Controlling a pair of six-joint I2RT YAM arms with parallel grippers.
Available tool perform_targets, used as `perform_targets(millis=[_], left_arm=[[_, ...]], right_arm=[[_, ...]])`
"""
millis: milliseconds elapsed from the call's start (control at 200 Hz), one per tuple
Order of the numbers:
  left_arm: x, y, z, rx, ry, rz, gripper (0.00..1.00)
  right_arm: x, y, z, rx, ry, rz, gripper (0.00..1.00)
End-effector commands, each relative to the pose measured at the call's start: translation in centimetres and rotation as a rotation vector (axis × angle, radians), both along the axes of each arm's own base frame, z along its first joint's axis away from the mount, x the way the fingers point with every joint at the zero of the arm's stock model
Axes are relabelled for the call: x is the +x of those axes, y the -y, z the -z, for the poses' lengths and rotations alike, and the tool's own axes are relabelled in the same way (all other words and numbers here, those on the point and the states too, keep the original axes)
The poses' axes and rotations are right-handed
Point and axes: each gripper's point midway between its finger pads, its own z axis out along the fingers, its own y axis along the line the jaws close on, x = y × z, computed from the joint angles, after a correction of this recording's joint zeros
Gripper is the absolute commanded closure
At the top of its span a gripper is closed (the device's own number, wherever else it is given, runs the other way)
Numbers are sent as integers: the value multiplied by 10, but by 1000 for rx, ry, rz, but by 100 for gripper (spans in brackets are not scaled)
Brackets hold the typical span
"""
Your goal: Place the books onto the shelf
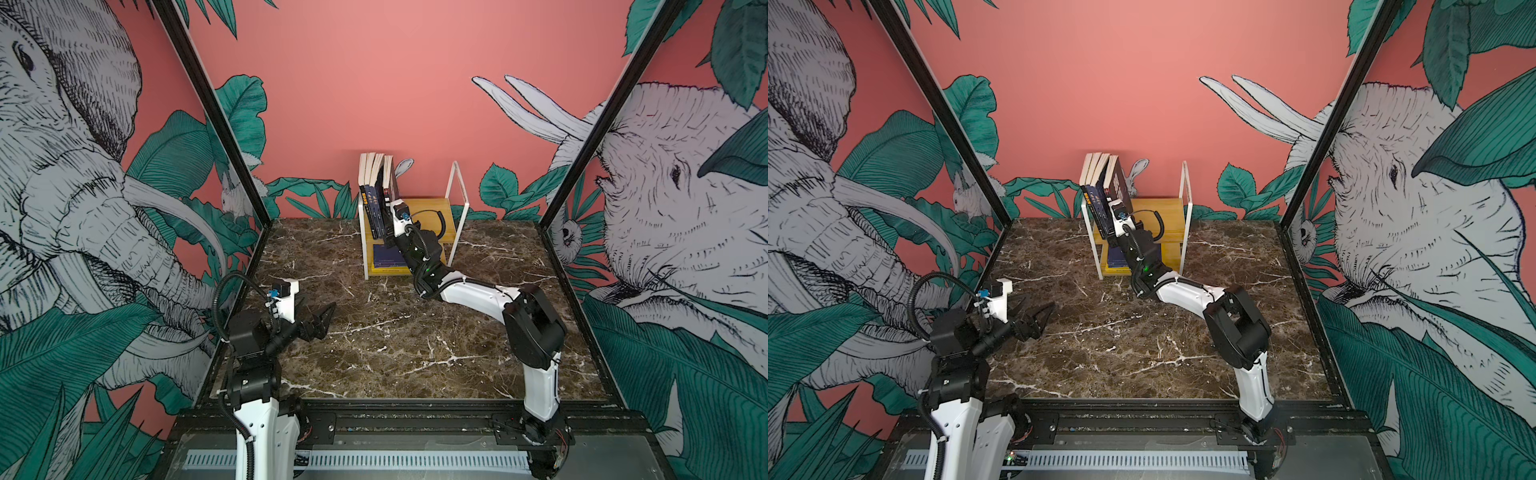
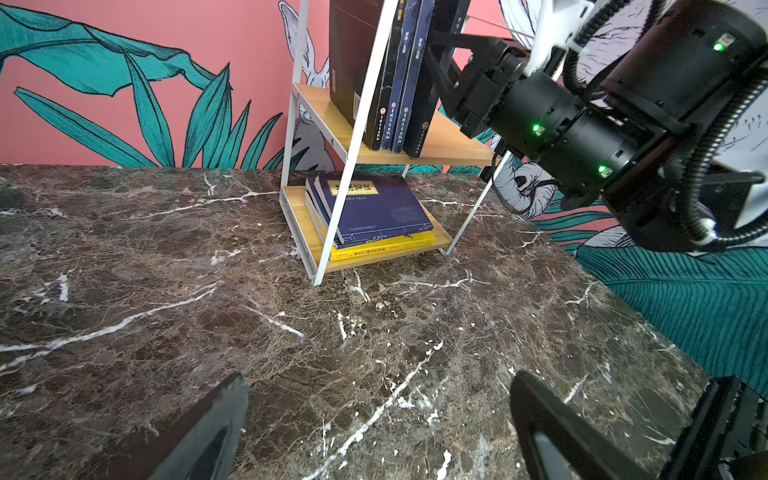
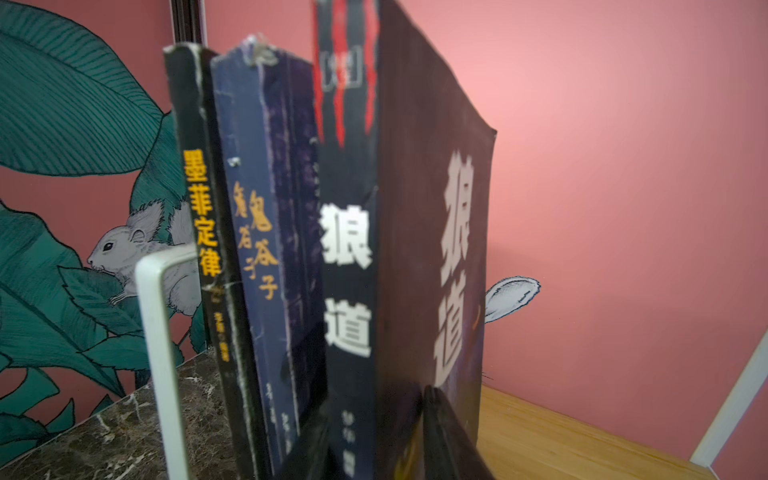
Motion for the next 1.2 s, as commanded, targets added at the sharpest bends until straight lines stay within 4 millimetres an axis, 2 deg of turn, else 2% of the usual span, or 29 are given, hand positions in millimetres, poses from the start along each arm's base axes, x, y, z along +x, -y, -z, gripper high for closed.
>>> perform_targets(millis=[0, 375, 405, 415, 450, 710, 750, 765, 810, 850, 915, 1010, 1115, 1195], left_arm=[[0, 0, 0, 13, 34, 9, 1], [-1, -1, 0, 7, 23, 2, 0], [-1, -1, 0, 9, 25, 5, 1], [-2, -1, 0, 9, 25, 6, 1], [-1, -1, -1, 10, 33, 5, 1], [0, -2, -1, 8, 37, 1, 1], [1, -2, -1, 5, 40, -3, 1], [1, -2, -2, 4, 41, -3, 0], [1, -3, -3, 3, 38, -8, 0], [0, -3, -1, 3, 25, -8, 0], [0, -3, 1, 7, 24, -4, 1], [2, -4, -2, 1, 40, -13, 0], [0, -5, 0, 13, 22, -18, 0], [1, -7, 1, 32, 26, -31, 0]], right_arm=[[-24, -12, -16, -49, 43, -100, 60], [-43, 3, -15, -101, 44, -110, 52], [-46, 4, -21, -96, 50, -114, 51], [-47, 5, -12, -109, 36, -117, 51], [-50, 8, -6, -118, 24, -121, 51], [-77, 37, -1, -146, -19, -111, 49], [-77, 39, 8, -164, -40, -102, 49], [-82, 45, -5, -147, -25, -98, 49], [-85, 53, -13, -137, -15, -81, 48], [-85, 56, -6, -163, -40, -67, 47], [-80, 58, -7, -187, -60, -44, 46], [-70, 64, -15, -196, -72, 17, 46], [-69, 71, -31, -155, -71, 52, 45], [-74, 79, -37, -158, -92, 64, 38]])
